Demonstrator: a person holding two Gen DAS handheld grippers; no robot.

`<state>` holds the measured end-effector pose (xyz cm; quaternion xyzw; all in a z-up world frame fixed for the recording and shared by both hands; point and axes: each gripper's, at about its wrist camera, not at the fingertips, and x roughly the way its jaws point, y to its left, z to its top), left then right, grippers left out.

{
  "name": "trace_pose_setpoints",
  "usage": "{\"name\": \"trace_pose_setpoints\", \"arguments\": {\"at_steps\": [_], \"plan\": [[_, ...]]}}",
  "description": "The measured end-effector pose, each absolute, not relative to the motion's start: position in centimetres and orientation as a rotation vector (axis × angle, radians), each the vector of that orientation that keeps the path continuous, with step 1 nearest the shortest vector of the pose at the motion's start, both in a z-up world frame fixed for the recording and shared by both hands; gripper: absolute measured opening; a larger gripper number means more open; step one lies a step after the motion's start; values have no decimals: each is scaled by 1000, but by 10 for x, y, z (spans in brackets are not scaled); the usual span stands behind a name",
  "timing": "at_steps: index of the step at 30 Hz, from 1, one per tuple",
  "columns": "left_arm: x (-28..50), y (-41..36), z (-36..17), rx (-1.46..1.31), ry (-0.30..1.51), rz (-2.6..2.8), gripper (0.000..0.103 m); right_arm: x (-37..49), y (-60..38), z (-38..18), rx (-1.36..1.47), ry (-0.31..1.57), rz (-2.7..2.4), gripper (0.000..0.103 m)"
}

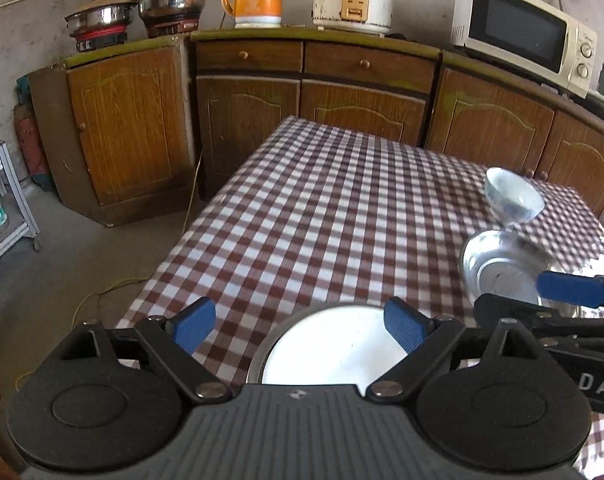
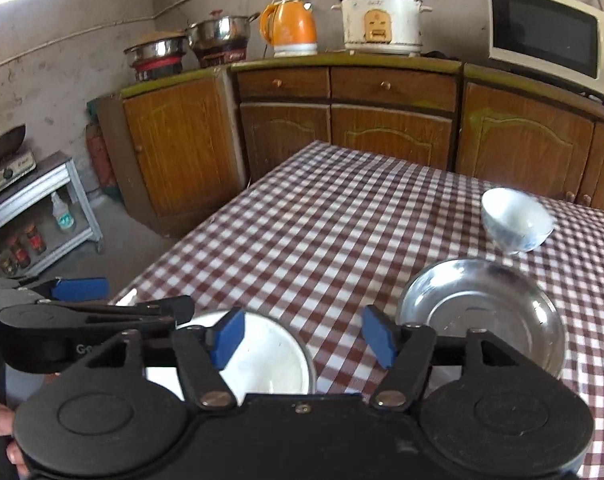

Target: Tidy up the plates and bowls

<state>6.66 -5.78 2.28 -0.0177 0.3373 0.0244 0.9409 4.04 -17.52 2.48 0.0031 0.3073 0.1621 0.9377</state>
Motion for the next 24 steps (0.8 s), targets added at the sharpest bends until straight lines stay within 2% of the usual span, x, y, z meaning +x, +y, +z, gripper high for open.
{"name": "trace_pose_setpoints", "arguments": {"at_steps": [11, 24], "plan": [[75, -73, 50, -39, 661, 30, 94, 39, -191, 59, -7, 581, 311, 79], [80, -80, 57, -39, 656, 30, 94, 43, -196, 66, -2, 569, 297, 79]]}}
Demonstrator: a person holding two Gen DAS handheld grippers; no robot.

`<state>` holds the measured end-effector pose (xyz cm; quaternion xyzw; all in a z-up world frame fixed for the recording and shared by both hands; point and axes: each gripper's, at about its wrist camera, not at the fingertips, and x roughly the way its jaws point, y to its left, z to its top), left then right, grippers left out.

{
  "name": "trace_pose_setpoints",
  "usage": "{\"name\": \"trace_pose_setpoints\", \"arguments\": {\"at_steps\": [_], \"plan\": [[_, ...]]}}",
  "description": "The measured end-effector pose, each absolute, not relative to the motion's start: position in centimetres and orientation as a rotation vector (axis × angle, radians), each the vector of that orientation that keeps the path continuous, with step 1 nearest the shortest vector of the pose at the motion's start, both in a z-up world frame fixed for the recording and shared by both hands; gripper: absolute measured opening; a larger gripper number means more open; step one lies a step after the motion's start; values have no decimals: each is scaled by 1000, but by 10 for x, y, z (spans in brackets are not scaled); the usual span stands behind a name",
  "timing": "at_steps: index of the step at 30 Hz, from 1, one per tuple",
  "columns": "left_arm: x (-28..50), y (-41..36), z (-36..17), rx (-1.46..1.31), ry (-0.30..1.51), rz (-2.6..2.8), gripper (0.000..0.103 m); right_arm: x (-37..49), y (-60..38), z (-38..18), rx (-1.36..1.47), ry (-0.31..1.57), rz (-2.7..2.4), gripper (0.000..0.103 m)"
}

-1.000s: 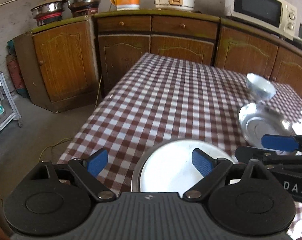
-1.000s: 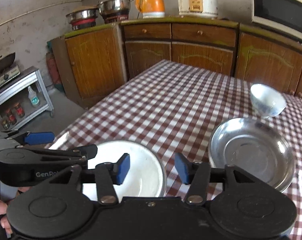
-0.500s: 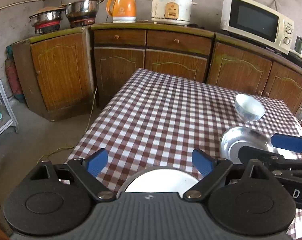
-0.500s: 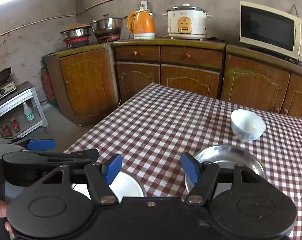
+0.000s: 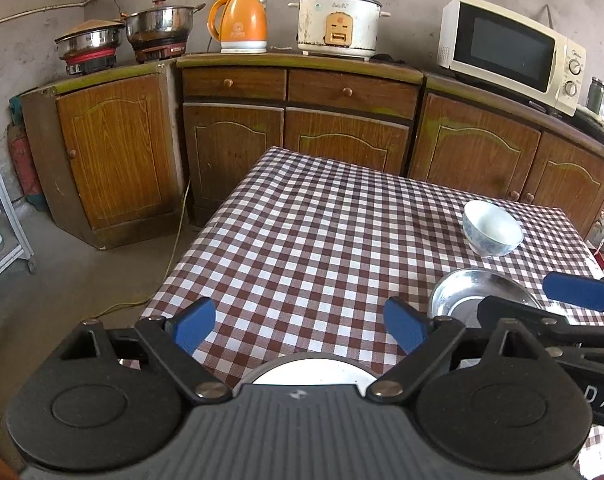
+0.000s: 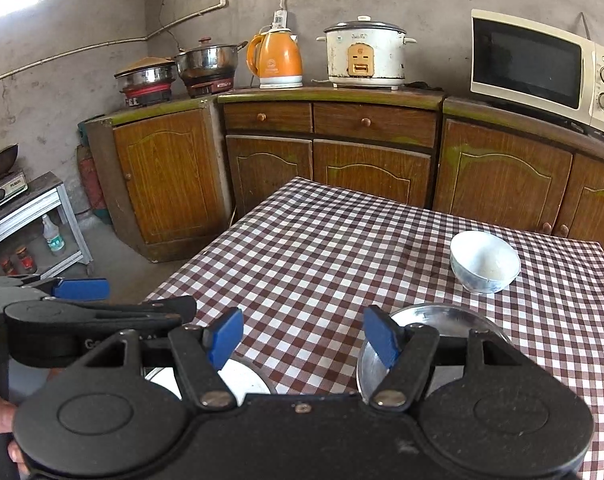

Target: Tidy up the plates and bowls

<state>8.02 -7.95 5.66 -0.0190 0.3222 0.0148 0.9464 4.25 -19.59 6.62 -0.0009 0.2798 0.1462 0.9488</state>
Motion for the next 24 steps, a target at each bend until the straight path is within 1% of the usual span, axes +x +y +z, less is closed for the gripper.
{"name": "trace_pose_setpoints", "arguments": {"at_steps": [24], "plan": [[101, -101, 61, -23, 658, 1, 94, 62, -218, 68, 25, 559, 250, 79]]}}
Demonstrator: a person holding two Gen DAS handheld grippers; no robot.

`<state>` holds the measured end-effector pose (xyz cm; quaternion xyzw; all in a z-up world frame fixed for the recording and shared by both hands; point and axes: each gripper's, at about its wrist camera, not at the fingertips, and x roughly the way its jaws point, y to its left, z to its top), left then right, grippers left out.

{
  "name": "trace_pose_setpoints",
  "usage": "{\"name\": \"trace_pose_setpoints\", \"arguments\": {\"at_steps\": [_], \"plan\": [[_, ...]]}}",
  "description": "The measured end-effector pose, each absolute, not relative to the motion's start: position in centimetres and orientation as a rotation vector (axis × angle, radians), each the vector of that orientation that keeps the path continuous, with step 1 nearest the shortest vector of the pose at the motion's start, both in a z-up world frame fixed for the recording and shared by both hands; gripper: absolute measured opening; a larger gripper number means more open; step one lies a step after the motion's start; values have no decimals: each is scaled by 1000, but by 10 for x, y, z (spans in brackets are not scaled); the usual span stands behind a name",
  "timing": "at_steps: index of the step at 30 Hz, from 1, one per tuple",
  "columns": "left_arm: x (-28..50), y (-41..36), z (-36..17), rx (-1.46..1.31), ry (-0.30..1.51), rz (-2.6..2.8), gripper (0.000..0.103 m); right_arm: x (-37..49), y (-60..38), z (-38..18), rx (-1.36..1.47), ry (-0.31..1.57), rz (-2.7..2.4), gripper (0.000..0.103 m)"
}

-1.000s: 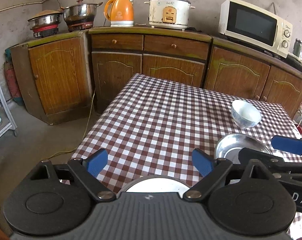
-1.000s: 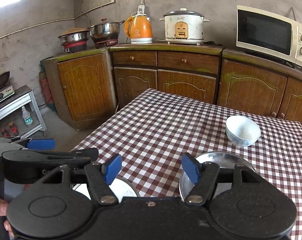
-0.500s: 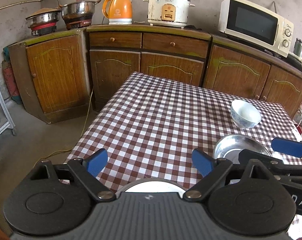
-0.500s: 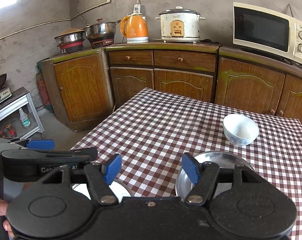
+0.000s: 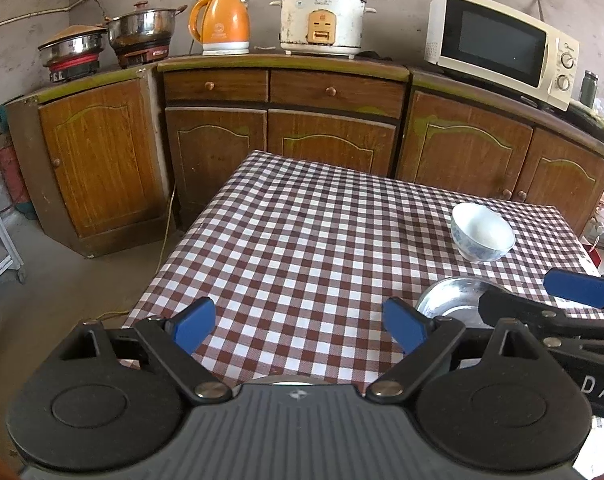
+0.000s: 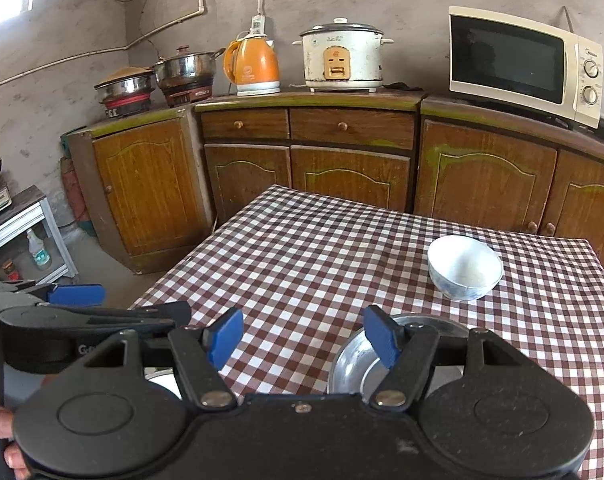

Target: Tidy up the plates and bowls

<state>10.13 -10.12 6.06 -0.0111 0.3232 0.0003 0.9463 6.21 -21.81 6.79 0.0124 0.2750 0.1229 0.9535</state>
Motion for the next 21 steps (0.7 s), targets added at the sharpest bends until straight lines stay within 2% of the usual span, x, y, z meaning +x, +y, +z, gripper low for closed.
{"name": "trace_pose_setpoints", "arguments": {"at_steps": [21], "plan": [[120, -136, 62, -4, 653, -53, 94, 76, -257, 76, 42, 537, 189, 79]]}}
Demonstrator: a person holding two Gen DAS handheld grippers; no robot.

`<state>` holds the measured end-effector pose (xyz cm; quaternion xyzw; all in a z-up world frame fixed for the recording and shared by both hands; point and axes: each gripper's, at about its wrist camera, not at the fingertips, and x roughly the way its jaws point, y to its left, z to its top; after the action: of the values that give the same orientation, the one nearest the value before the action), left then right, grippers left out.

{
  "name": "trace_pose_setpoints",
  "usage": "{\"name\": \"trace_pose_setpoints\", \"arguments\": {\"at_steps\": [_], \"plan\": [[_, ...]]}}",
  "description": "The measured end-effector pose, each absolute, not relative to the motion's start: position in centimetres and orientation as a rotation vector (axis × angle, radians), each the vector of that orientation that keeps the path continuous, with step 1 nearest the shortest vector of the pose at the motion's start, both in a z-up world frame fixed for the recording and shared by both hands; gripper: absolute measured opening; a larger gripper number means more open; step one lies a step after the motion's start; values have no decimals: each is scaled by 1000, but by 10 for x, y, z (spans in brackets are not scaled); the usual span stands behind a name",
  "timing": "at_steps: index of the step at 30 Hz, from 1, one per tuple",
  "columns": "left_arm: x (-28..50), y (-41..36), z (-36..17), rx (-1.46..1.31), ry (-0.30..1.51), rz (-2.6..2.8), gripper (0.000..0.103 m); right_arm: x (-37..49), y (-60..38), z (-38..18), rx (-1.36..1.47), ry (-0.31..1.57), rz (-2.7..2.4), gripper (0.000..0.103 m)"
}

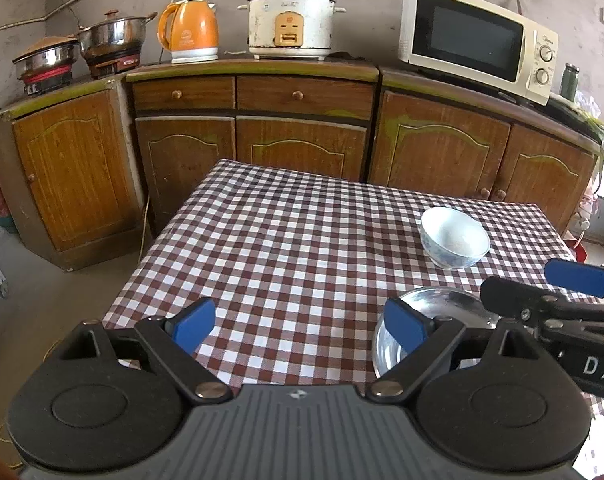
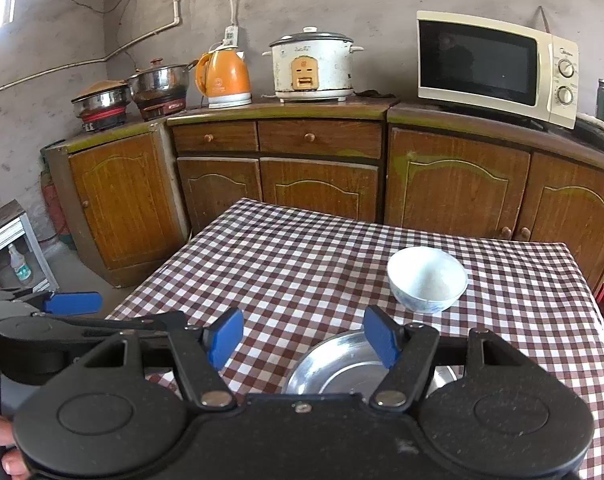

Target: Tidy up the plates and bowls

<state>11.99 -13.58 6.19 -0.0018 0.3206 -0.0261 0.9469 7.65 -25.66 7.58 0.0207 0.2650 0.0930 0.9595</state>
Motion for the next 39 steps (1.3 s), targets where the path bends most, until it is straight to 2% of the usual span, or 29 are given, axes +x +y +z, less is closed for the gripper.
{"name": "trace_pose_setpoints", "arguments": {"at_steps": [39], "plan": [[154, -209, 69, 69, 618, -166, 94, 102, -337, 83, 84, 501, 70, 79]]}}
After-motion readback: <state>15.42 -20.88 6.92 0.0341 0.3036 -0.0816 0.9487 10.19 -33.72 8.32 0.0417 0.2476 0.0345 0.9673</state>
